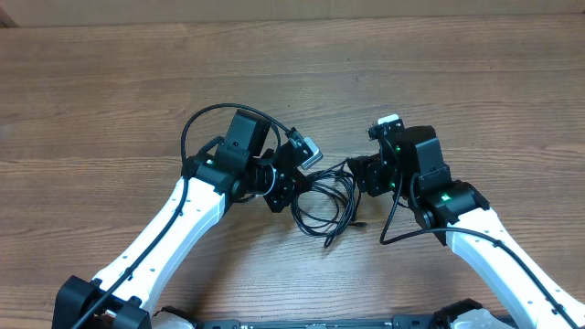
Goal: Untangle cables
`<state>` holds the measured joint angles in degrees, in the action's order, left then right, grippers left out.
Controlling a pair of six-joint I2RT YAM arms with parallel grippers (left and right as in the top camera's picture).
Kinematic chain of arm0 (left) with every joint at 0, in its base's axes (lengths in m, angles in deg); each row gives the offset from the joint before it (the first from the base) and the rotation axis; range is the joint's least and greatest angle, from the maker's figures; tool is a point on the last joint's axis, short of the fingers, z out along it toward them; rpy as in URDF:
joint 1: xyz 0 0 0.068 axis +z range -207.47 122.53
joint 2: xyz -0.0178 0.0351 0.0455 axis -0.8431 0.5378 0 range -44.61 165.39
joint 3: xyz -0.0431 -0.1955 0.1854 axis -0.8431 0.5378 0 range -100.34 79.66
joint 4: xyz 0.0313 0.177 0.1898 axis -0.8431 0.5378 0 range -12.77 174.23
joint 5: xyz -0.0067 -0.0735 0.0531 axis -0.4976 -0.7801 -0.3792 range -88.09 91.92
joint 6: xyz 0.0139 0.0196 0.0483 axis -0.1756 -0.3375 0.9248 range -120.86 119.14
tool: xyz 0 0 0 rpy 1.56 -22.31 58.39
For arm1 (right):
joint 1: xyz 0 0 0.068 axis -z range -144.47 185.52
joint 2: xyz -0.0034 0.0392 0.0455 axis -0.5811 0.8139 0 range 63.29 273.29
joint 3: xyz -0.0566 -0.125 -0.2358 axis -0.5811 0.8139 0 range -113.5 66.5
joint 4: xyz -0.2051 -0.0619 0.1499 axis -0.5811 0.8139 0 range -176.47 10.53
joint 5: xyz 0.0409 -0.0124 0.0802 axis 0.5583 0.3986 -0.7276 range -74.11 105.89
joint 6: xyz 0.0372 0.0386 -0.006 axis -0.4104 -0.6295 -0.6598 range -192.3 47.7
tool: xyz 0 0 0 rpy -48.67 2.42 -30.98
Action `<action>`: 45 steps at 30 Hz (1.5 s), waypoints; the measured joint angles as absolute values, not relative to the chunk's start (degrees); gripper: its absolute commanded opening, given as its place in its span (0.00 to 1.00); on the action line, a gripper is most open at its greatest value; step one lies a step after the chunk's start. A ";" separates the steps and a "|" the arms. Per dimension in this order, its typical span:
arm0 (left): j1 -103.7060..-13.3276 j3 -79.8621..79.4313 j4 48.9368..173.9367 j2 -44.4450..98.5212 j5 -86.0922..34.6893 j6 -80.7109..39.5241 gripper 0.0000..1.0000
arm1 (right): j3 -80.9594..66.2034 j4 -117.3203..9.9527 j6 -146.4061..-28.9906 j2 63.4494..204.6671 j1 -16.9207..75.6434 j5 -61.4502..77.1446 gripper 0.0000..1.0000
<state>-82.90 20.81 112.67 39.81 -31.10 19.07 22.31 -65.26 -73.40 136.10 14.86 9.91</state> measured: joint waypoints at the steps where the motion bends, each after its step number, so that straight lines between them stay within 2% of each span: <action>1: -82.90 20.81 112.80 39.81 -30.18 19.02 0.04 | 22.31 -64.97 -73.36 136.10 14.86 9.91 0.69; 13: -82.90 20.81 113.02 39.81 -15.80 17.12 0.04 | 22.31 -62.55 -73.60 136.10 14.86 8.56 0.68; 17: -82.83 20.81 112.61 39.81 -14.31 17.12 0.04 | 22.31 -62.55 -73.60 136.10 14.86 6.15 0.68; 27: -82.83 20.81 107.75 39.81 -17.88 17.14 0.04 | 22.31 -63.71 -73.62 136.10 14.86 3.71 0.69; 45: -82.90 20.81 107.62 39.81 -22.34 17.14 0.04 | 22.31 -65.56 -73.62 136.10 14.86 3.38 0.69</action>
